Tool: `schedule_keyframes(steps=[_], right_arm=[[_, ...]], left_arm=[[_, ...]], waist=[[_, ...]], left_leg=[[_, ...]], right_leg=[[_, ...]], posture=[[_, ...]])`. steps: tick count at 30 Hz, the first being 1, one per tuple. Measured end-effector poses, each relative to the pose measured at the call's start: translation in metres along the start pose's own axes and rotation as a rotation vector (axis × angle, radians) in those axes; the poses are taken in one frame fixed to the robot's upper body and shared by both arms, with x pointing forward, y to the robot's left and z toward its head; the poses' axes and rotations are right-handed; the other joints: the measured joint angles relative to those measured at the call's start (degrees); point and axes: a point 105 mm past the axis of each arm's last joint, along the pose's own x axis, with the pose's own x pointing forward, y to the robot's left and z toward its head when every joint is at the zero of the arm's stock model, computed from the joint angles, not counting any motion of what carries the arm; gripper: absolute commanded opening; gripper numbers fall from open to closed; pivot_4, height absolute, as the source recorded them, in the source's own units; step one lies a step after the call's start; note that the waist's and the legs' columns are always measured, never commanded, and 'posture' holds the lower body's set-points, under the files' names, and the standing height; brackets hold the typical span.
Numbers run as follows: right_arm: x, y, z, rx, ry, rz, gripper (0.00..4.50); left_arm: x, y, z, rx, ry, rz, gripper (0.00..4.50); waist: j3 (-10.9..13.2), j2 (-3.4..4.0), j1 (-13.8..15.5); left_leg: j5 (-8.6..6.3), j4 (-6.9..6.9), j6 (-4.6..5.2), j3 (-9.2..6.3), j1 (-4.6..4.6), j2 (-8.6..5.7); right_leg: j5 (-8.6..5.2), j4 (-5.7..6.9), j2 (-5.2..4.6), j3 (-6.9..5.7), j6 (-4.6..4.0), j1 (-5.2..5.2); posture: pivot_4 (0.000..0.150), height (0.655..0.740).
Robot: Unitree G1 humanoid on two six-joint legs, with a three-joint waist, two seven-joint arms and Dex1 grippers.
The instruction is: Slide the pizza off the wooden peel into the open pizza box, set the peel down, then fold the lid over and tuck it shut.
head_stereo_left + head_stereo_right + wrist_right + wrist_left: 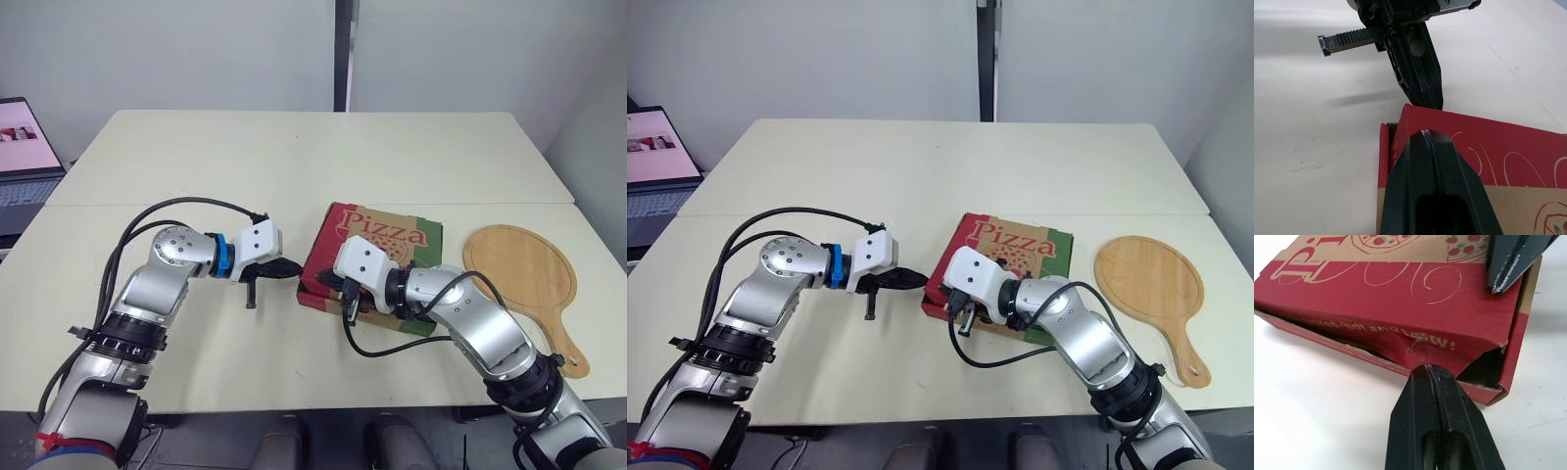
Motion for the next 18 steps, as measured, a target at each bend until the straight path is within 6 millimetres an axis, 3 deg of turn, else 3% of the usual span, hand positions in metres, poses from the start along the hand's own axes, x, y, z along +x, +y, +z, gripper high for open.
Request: schedule_keyframes(steps=[12, 18], right_arm=[[0.0006, 0.0012, -0.0004, 0.002, 0.001, 0.004, 0.03], [0.0012, 0.0022, -0.0022, 0.005, 0.007, 0.007, 0.03]], left_arm=[[0.0092, -0.0051, 0.0073, 0.03, -0.001, -0.052, 0.0], [0.0004, -0.0042, 0.002, -0.007, 0.015, -0.039, 0.0]], waist=[[0.0, 0.0, 0.0], [0.0, 0.0, -0.2]], left_leg=[[0.0, 0.0, 0.0, -0.01, -0.01, -0.02], [0.0, -0.01, 0.0, -0.01, 0.0, -0.01]], right_leg=[[0.0, 0.0, -0.01, 0.01, 0.0, 0.0], [0.0, 0.0, 0.0, 0.01, 0.0, -0.01]], posture=[[0.15, 0.7318], [0.15, 0.7318]])
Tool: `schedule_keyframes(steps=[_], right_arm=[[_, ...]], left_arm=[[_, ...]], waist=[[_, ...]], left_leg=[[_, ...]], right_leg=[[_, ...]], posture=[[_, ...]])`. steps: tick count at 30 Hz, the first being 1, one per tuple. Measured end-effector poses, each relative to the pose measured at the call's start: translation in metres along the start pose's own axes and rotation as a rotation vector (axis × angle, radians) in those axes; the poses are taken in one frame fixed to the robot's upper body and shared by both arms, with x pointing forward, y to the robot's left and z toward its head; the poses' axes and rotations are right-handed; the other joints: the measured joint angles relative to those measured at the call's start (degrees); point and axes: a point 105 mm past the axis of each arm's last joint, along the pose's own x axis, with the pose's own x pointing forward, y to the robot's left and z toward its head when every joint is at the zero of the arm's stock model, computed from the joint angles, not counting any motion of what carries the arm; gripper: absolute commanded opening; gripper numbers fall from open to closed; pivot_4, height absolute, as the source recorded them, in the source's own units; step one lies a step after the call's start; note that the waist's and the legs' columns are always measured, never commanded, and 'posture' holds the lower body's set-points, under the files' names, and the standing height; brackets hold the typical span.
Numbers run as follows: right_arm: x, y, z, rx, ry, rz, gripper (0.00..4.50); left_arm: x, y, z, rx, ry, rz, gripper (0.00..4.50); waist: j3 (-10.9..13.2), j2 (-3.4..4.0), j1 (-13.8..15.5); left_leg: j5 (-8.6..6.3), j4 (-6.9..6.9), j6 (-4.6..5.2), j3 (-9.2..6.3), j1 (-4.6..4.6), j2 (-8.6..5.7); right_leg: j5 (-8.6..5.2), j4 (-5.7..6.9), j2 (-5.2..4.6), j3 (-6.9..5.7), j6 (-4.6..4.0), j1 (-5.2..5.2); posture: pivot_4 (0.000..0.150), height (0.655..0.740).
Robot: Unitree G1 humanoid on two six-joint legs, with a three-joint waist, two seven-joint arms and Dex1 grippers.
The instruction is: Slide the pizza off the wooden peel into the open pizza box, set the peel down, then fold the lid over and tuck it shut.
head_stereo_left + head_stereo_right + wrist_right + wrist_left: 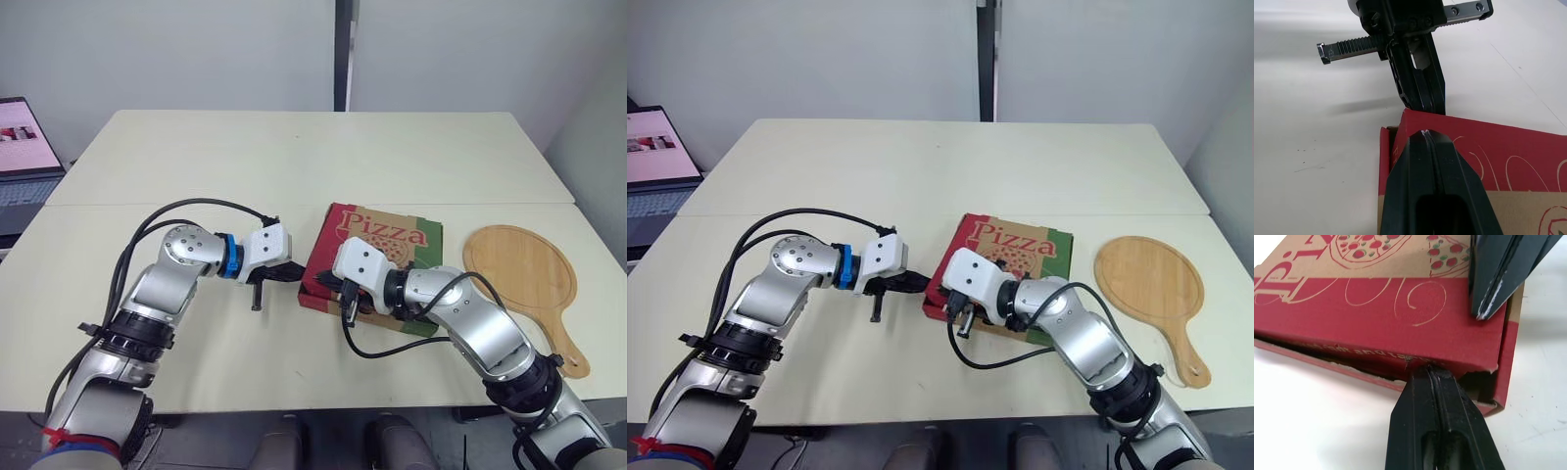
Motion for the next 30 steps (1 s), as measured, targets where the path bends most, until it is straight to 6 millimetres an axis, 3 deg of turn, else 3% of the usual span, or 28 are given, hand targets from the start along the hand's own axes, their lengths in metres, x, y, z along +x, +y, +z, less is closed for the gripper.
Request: schedule_keyframes(steps=[6, 11, 21, 30], right_arm=[[0.002, 0.004, -0.016, 0.039, 0.038, 0.007, 0.03], [0.006, 0.005, -0.023, 0.037, 0.05, 0.015, 0.03], [0.004, 0.006, -0.029, 0.033, 0.022, -0.008, 0.03], [-0.026, -0.011, -0.044, 0.087, 0.052, -0.099, 0.03]], left_arm=[[-0.03, 0.002, -0.018, -0.091, 0.055, 0.07, 0.0], [-0.038, 0.004, -0.018, -0.133, 0.035, 0.103, 0.0], [-0.033, 0.003, -0.004, -0.124, -0.012, 0.104, 0.0], [-0.031, 0.001, -0.006, -0.126, -0.013, 0.111, 0.0]], waist=[[0.0, 0.0, -0.2], [0.0, 0.0, 0.0], [0.0, 0.0, 0.1], [0.0, 0.0, 0.1]], left_leg=[[0.0, -0.04, 0.0, -0.01, 0.01, 0.03], [0.0, -0.01, 0.0, 0.0, 0.0, 0.01], [0.0, -0.02, 0.0, 0.0, 0.03, 0.01], [0.0, -0.04, 0.0, 0.0, 0.02, 0.01]], right_leg=[[0.0, 0.01, 0.02, -0.01, 0.0, -0.03], [0.0, -0.01, 0.0, -0.02, 0.0, 0.0], [0.0, 0.0, 0.0, 0.0, 0.0, 0.04], [0.0, 0.0, -0.01, 0.0, 0.0, 0.02]], posture=[[0.15, 0.7318], [0.15, 0.7318], [0.15, 0.7318], [0.15, 0.7318]])
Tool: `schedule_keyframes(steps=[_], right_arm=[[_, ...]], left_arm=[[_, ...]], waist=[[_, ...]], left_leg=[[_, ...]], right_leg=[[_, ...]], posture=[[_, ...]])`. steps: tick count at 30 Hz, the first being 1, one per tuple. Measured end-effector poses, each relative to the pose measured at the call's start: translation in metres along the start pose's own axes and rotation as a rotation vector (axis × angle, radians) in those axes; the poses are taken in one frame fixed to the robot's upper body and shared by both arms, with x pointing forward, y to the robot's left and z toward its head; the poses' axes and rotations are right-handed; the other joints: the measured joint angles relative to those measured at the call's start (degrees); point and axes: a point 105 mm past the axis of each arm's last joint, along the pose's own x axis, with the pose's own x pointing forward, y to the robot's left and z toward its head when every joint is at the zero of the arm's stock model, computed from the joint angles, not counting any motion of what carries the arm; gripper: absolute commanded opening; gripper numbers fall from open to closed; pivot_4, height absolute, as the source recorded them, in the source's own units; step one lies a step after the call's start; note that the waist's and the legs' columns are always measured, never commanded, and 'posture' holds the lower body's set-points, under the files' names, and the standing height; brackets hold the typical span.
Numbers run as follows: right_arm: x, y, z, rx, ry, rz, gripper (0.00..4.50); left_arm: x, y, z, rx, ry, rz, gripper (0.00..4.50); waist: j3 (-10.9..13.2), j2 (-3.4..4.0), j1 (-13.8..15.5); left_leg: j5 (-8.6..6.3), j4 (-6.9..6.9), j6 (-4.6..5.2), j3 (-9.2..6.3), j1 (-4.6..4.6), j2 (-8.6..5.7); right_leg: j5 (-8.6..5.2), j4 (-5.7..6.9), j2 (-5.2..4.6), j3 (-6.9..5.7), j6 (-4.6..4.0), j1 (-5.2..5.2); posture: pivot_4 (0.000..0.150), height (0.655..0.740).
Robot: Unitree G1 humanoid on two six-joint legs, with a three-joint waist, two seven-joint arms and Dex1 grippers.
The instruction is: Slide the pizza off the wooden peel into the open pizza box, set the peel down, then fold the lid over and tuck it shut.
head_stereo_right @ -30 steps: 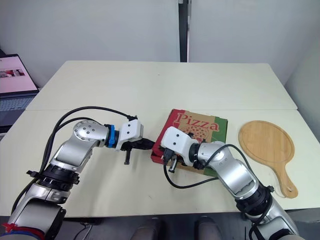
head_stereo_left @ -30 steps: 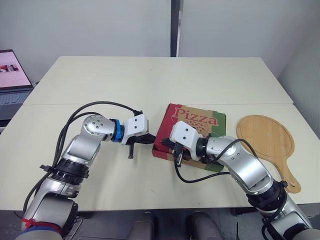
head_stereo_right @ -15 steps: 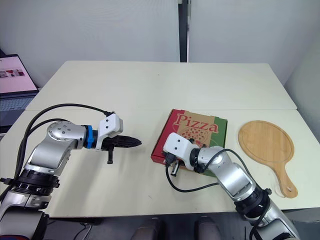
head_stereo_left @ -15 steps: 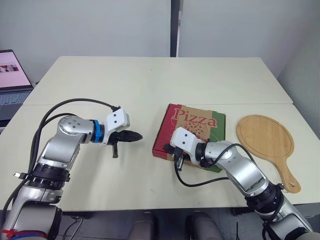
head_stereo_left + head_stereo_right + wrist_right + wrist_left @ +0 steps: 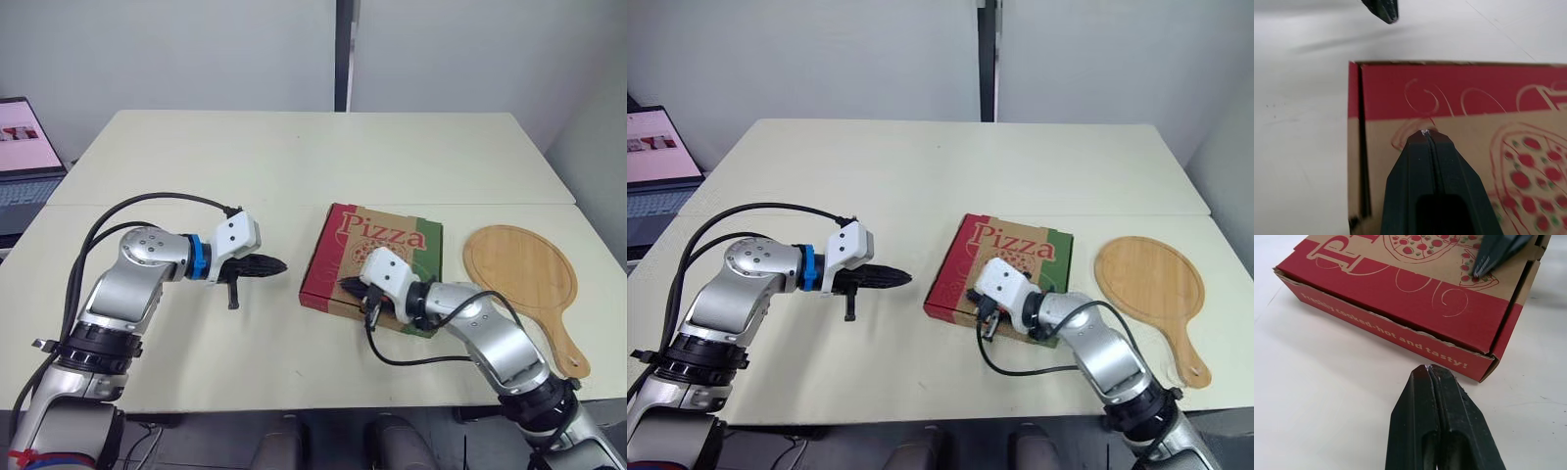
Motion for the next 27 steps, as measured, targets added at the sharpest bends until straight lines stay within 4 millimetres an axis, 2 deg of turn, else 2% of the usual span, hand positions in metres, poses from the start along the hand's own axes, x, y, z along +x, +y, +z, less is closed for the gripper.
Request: schedule_keyframes(steps=[6, 14, 16, 21, 24, 27], right_arm=[[-0.02, -0.005, -0.013, -0.023, 0.055, -0.027, 0.03], [-0.024, -0.009, -0.013, -0.012, 0.012, -0.068, 0.03], [-0.032, -0.019, -0.012, 0.008, -0.002, -0.111, 0.03], [-0.088, -0.079, -0.018, -0.044, 0.073, -0.399, 0.03], [-0.106, -0.097, -0.047, -0.032, 0.199, -0.509, 0.03], [-0.108, -0.103, -0.073, -0.002, 0.291, -0.549, 0.03]], left_arm=[[0.003, -0.004, -0.007, -0.017, 0.007, -0.001, 0.0], [0.011, -0.007, -0.01, -0.015, -0.006, 0.006, 0.0], [0.014, -0.007, -0.013, -0.021, -0.01, 0.017, 0.0], [0.026, -0.009, -0.026, -0.069, -0.021, 0.062, 0.0], [0.034, -0.01, -0.028, -0.088, -0.031, 0.074, 0.0], [0.039, -0.01, -0.027, -0.088, -0.037, 0.083, 0.0]], waist=[[0.0, 0.0, 0.1], [0.0, -0.02, 0.1], [0.0, -0.02, 0.1], [0.0, -0.03, 0.6], [0.0, -0.02, 1.0], [0.0, -0.02, 0.9]], left_leg=[[0.0, 0.01, 0.0, 0.0, 0.01, 0.0], [0.0, 0.02, 0.0, 0.0, 0.0, 0.0], [0.0, 0.02, 0.0, 0.03, -0.03, 0.0], [0.0, 0.01, 0.0, 0.01, -0.02, -0.02], [0.0, 0.0, 0.0, 0.06, -0.02, -0.01], [0.0, 0.0, 0.01, 0.15, 0.01, 0.0]], right_leg=[[0.0, -0.03, -0.01, 0.0, 0.0, 0.04], [0.0, -0.02, -0.01, 0.0, 0.0, 0.05], [0.0, -0.03, -0.01, 0.03, 0.0, 0.03], [0.0, -0.03, -0.04, -0.01, 0.01, 0.04], [0.0, -0.03, -0.03, 0.03, 0.01, 0.03], [0.0, -0.01, -0.02, 0.13, 0.01, 0.02]], posture=[[0.15, 0.7318], [0.15, 0.7318], [0.15, 0.7318], [0.15, 0.7318], [0.15, 0.7318], [0.15, 0.7318]])
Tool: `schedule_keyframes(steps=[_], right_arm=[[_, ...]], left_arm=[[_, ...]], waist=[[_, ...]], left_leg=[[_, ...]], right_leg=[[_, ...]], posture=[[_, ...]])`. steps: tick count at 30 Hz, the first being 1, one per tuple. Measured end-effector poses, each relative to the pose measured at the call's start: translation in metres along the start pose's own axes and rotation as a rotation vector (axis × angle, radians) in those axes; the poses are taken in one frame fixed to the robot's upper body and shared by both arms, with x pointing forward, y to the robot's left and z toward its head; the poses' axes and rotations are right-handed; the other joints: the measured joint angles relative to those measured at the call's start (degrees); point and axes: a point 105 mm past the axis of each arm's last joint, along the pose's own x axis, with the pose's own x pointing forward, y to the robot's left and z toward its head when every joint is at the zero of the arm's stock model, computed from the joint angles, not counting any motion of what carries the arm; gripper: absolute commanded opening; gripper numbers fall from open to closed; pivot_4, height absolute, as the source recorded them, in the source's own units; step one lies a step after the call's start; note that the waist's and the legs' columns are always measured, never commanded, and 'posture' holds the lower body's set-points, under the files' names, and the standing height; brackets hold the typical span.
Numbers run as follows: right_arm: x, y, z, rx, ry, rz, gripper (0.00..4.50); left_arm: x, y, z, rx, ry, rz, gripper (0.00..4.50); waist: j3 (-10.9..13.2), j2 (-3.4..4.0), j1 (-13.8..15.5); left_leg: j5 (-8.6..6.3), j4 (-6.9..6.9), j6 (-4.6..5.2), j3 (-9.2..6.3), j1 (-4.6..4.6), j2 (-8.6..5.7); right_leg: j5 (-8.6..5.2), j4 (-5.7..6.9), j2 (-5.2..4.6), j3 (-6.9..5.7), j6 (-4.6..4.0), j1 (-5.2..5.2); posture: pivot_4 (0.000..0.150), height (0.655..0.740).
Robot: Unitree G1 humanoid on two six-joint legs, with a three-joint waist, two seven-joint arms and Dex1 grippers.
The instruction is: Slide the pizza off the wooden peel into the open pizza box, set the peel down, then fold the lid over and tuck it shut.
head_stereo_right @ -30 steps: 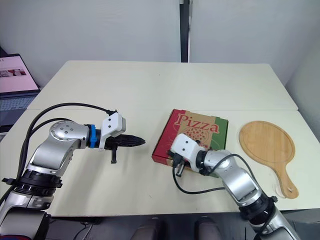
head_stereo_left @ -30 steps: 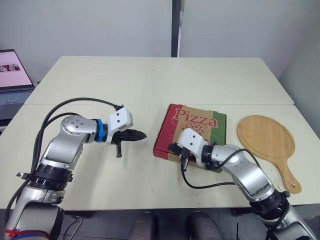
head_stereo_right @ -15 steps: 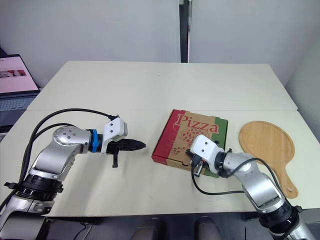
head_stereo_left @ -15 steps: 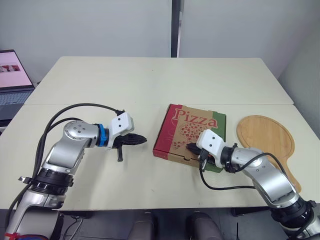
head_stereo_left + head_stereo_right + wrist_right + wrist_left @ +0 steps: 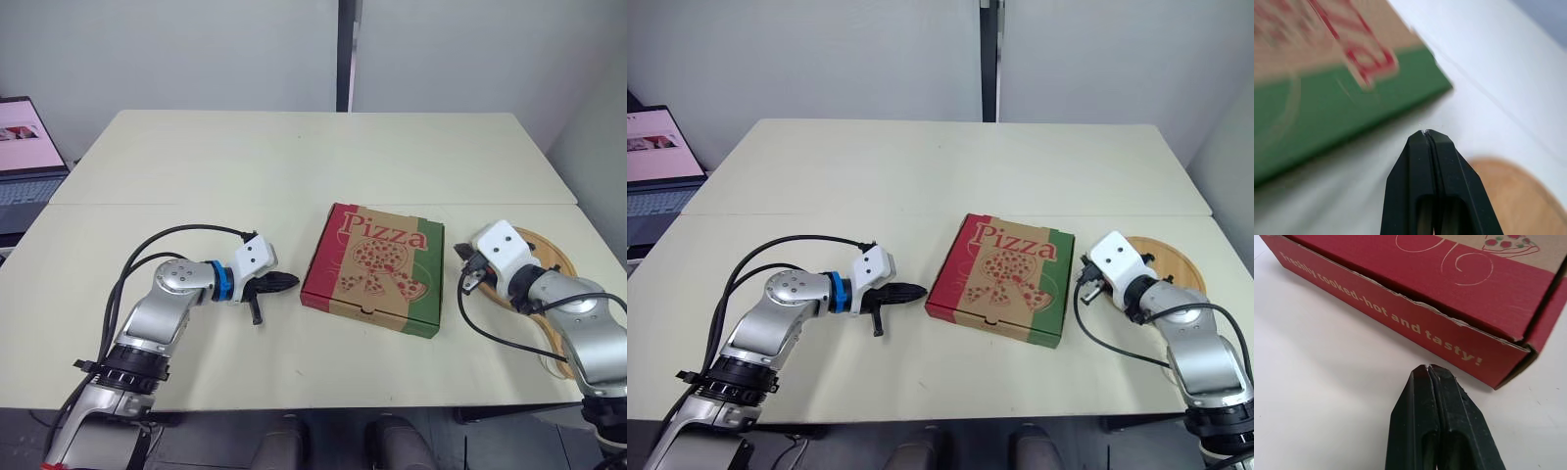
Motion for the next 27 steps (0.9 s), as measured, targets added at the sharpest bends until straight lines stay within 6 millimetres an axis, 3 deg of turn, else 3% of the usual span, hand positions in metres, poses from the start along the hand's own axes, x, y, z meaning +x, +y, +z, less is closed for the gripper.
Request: schedule_keyframes(steps=[3, 7, 16, 27], right_arm=[[0.013, 0.008, -0.009, 0.001, 0.042, 0.031, 0.03], [0.024, 0.023, 0.0, -0.015, 0.003, 0.117, 0.03], [0.032, 0.025, 0.011, -0.07, -0.084, 0.207, 0.03], [0.03, 0.042, 0.015, -0.082, -0.097, 0.275, 0.03]], left_arm=[[0.006, -0.005, 0.001, -0.019, -0.008, -0.023, 0.0], [0.006, -0.016, 0.002, -0.024, 0.014, -0.072, 0.0], [-0.002, -0.041, -0.001, -0.094, 0.039, -0.159, 0.0], [-0.015, -0.034, -0.005, -0.084, 0.075, -0.13, 0.0]], waist=[[0.0, 0.0, -0.1], [0.0, 0.0, -0.2], [0.0, 0.0, -0.3], [0.0, 0.0, -0.9]], left_leg=[[0.0, 0.01, 0.0, 0.02, -0.01, 0.01], [0.0, 0.0, 0.0, 0.01, -0.02, 0.0], [0.0, 0.01, 0.0, 0.01, 0.0, 0.04], [0.0, -0.01, 0.0, 0.0, 0.0, 0.08]], right_leg=[[0.0, 0.0, 0.02, 0.01, 0.0, -0.01], [0.0, -0.02, 0.01, 0.0, 0.0, 0.0], [0.0, -0.03, 0.02, -0.01, 0.0, 0.01], [0.0, -0.02, 0.04, -0.04, 0.0, 0.01]], posture=[[0.15, 0.7318], [0.15, 0.7318], [0.15, 0.7318], [0.15, 0.7318]])
